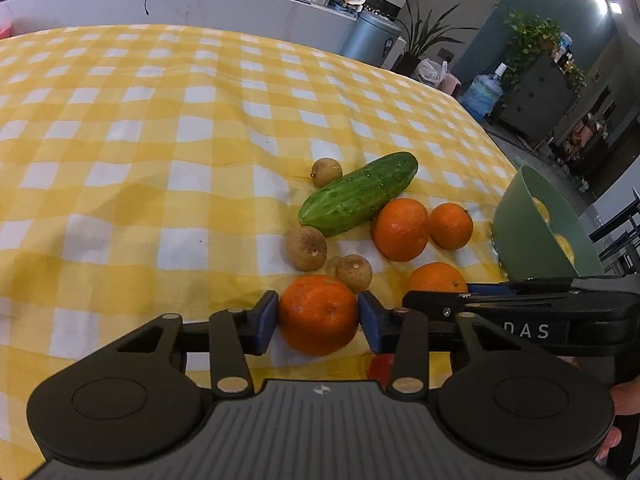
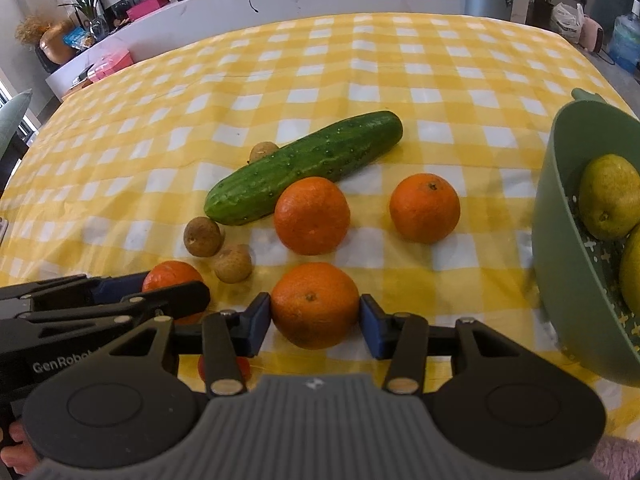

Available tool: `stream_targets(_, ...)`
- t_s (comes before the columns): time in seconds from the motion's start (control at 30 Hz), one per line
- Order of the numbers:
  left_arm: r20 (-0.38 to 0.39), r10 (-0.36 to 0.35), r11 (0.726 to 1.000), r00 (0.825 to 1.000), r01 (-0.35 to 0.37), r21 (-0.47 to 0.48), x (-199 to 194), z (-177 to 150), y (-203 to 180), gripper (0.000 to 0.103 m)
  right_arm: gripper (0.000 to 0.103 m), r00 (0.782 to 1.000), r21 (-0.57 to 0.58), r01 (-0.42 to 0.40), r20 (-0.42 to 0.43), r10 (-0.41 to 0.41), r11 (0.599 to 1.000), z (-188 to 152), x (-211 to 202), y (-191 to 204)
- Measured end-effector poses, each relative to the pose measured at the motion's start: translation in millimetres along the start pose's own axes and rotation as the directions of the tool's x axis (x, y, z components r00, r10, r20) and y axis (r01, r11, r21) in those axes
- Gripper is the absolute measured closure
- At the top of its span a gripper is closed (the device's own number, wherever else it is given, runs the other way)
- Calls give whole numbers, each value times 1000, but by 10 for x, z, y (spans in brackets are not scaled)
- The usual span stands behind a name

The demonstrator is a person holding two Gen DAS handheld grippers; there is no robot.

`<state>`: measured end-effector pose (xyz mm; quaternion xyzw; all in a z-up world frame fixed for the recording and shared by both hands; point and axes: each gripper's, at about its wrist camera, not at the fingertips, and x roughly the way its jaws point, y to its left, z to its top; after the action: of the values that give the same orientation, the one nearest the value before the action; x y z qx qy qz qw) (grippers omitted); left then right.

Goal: Organize fruits
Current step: 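Carry the orange into the colander and open the right gripper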

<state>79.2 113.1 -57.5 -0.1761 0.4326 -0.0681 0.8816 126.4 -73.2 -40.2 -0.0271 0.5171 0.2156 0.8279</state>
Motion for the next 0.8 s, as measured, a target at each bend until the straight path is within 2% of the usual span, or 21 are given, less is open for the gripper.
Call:
stream_targets(0.33,27,30,1000,999,-30,1,-42,-13,-19,55,58,1000,-5,-21,17,21,1000,-7,-43,0)
stream_targets(0.57,86,-12,1000,996,13,-20,-174,12,-5,55,58,996,20,-73,48,72,997,5,-121,-34)
stream_targets(0.8,154,-35,999,987,35,-3,-363,56,-121,55,58,980,70,-156,137,146,985,60,-385,-132)
